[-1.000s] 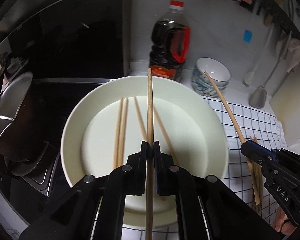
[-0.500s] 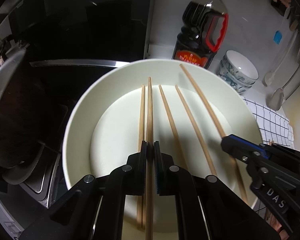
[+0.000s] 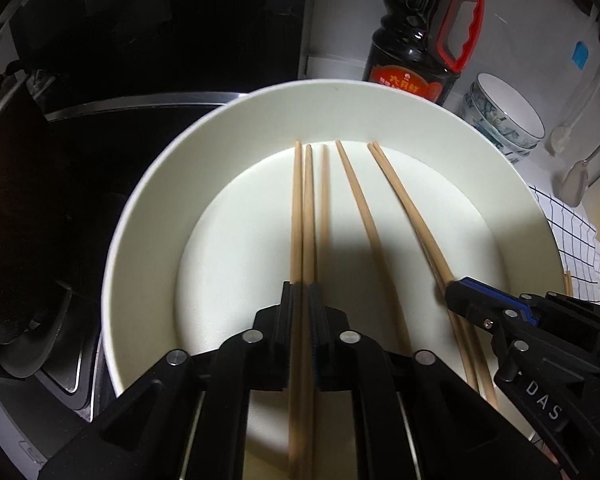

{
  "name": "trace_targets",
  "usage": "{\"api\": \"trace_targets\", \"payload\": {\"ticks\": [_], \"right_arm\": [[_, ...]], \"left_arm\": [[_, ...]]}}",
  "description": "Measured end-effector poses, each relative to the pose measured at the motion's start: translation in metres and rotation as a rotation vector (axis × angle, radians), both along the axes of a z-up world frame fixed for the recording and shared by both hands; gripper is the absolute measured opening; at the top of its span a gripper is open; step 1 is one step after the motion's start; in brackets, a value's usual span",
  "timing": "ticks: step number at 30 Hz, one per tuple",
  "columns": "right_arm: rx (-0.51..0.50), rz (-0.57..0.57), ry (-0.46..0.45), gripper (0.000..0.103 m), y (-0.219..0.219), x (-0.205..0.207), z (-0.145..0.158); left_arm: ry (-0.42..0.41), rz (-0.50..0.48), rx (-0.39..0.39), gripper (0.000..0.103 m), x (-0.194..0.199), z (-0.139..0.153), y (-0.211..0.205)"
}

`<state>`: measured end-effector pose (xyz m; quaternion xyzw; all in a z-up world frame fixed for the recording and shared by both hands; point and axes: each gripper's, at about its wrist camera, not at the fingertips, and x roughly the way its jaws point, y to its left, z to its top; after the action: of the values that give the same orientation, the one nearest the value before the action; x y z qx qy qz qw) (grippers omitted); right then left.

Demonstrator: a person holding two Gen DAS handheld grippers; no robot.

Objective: Organize utensils
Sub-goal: 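Lower the chopsticks into the basin and open both tools, then move both open tools back over the remaining chopsticks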

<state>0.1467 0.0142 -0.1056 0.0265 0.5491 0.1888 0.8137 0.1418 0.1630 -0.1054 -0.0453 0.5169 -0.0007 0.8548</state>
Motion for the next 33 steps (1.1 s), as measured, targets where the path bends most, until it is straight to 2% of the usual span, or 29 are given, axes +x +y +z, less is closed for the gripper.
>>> {"api": "trace_targets", "payload": {"ticks": [1, 2, 3, 4, 7, 11, 14, 16, 17, 19, 33], "right_arm": [[-0.001, -0.002, -0.007, 0.008, 0.0, 0.0, 0.001], [0.0, -0.007, -0.017, 0.01, -0.001, -0.002, 0.003], [-0.002, -0.012, -0.029, 0.012, -0.003, -0.003, 0.006], [-0.004, -0.017, -0.037, 0.013, -0.005, -0.003, 0.009], [-0.008, -0.036, -0.061, 0.015, -0.011, -0.007, 0.017], [0.0, -0.052, -0.074, 0.024, -0.017, -0.014, 0.025], [0.005, -0.052, -0.084, 0.024, -0.018, -0.02, 0.029], [0.006, -0.057, -0.091, 0.03, -0.02, -0.025, 0.032], [0.007, -0.064, -0.095, 0.036, -0.021, -0.028, 0.034], [0.008, -0.07, -0.106, 0.037, -0.023, -0.032, 0.038], [0.009, -0.072, -0.147, 0.051, -0.045, -0.072, 0.063]], "left_arm": [[-0.004, 0.002, 0.0, 0.03, 0.0, 0.001, 0.001], [-0.012, 0.009, 0.001, 0.039, -0.002, 0.003, 0.002], [-0.022, 0.015, 0.002, 0.055, -0.003, 0.005, 0.004], [-0.039, 0.023, 0.004, 0.061, -0.006, 0.009, 0.006], [-0.049, 0.03, 0.012, 0.062, -0.01, 0.015, 0.01], [-0.057, 0.053, 0.014, 0.069, -0.019, 0.021, 0.015], [-0.065, 0.053, 0.021, 0.074, -0.025, 0.026, 0.016], [-0.067, 0.05, 0.016, 0.078, -0.03, 0.031, 0.016], [-0.071, 0.053, 0.016, 0.079, -0.032, 0.034, 0.015], [-0.085, 0.057, 0.028, 0.083, -0.038, 0.038, 0.014], [-0.129, 0.066, 0.044, 0.091, -0.076, 0.064, 0.002]]}}
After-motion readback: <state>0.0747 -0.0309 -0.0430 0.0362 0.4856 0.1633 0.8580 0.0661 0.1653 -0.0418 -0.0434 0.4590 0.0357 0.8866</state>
